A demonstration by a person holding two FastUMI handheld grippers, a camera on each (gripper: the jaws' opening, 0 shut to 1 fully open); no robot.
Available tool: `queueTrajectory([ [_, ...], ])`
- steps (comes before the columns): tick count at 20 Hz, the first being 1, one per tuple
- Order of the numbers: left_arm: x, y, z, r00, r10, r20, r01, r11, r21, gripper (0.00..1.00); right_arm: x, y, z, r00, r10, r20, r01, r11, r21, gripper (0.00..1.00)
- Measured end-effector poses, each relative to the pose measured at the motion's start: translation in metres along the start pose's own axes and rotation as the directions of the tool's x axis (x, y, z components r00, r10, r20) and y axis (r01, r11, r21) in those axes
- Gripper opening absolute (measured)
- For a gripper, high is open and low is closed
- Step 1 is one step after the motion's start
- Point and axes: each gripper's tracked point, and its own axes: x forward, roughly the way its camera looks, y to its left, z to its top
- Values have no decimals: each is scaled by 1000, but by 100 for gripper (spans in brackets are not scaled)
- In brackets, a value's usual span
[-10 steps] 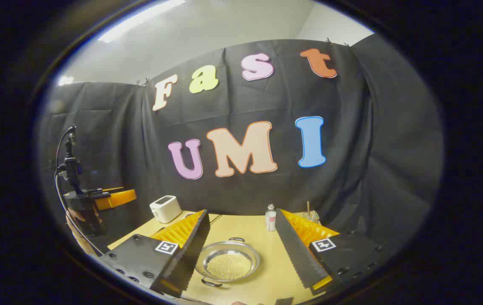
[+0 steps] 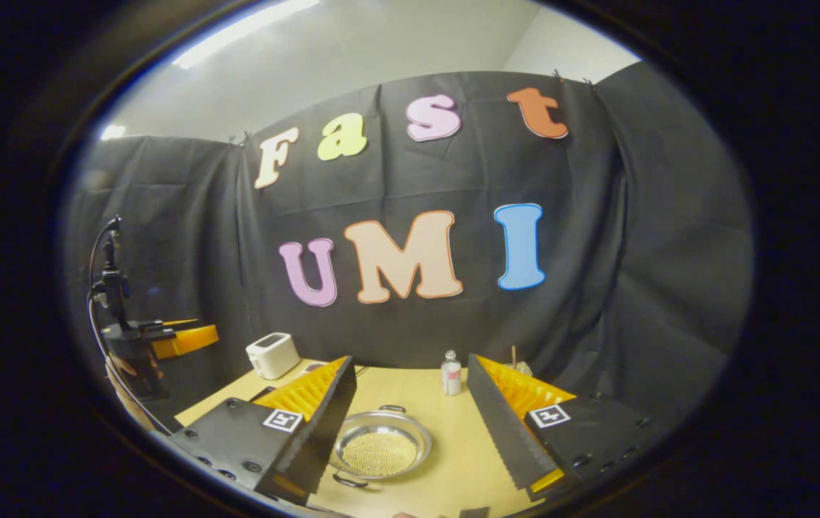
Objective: First push the handle of the pot to place it horizontally, then grasp the pot with both hands and set it on the induction cooktop.
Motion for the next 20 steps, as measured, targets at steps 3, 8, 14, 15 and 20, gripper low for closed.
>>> queueTrajectory([
  [3,-2,6,-4,1000,4,1,-4,1000,-7,95,0,5,-2,1000,24,0,-24,1000,6,92],
  [8,-8,16,-10,1000,8,0,-8,1000,-17,95,7,12,-19,998,58,-22,-58,998,5,92],
  [14,-19,23,-15,1000,23,10,-23,1000,-8,91,21,44,-51,986,156,-65,-155,988,23,92],
  [15,-22,23,-16,1000,19,10,-19,1000,-7,91,22,51,-57,982,173,-75,-172,985,23,92],
  [20,-39,25,-26,1000,1,22,0,1000,-7,95,23,79,-95,962,246,-116,-247,969,5,90],
])
